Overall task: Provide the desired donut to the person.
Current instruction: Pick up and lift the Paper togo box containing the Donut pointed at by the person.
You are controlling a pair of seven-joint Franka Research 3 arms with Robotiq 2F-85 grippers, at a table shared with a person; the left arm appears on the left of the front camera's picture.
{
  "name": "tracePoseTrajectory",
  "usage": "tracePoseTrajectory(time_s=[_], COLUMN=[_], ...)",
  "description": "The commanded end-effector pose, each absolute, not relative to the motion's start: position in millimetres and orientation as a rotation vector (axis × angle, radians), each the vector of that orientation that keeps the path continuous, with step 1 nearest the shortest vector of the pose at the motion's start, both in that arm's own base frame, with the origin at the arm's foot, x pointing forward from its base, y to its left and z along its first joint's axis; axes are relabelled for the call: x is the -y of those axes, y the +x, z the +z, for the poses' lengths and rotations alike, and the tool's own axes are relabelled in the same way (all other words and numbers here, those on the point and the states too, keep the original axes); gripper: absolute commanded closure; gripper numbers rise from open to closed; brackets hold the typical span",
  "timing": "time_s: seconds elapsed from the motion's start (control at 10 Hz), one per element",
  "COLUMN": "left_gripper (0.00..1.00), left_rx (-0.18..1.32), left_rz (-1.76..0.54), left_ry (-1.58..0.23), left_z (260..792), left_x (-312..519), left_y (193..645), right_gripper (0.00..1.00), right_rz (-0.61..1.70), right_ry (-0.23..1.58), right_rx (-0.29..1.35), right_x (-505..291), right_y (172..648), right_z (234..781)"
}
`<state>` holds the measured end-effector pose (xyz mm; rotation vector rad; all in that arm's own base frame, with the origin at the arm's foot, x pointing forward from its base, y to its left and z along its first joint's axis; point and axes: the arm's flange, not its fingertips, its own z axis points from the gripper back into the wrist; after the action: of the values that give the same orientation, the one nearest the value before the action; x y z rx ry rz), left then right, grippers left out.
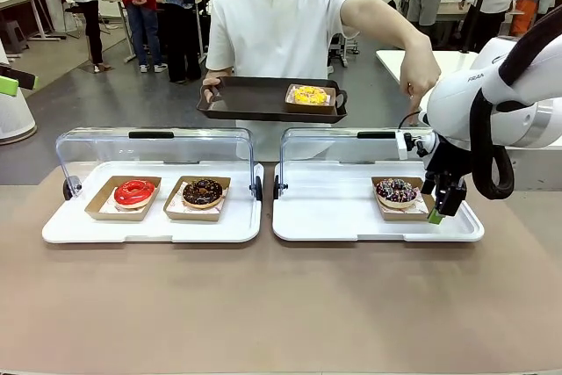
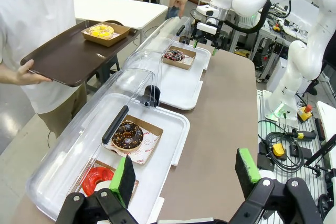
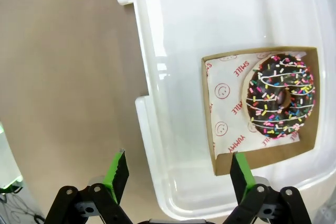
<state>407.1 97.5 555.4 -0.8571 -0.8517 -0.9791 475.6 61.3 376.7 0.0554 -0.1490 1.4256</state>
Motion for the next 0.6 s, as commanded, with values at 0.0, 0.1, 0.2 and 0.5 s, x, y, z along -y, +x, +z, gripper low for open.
tracePoseTrajectory(time_s=[0.0,0.1,0.2,0.5], left_gripper=[0.00,0.00,0.00,0.00], left_rx=[0.857,0.857,0.857,0.857], left_rz=[-0.974,-0.974,-0.974,-0.974], left_ry=[-0.866,-0.866,-0.866,-0.866], left_z=[557.2,557.2,557.2,557.2], left_x=[-97.2,-97.2,-97.2,-97.2], left_y=[406.0,406.0,406.0,406.0], right_gripper=[0.00,0.00,0.00,0.00], right_rz=[1.424,1.424,1.424,1.428], right_ry=[0.054,0.054,0.054,0.054], right_rx=[0.151,0.151,0.151,0.150], right_x=[-60.3,-60.3,-60.3,-62.1], right_y=[473.7,473.7,473.7,475.3], right_z=[377.9,377.9,377.9,377.7])
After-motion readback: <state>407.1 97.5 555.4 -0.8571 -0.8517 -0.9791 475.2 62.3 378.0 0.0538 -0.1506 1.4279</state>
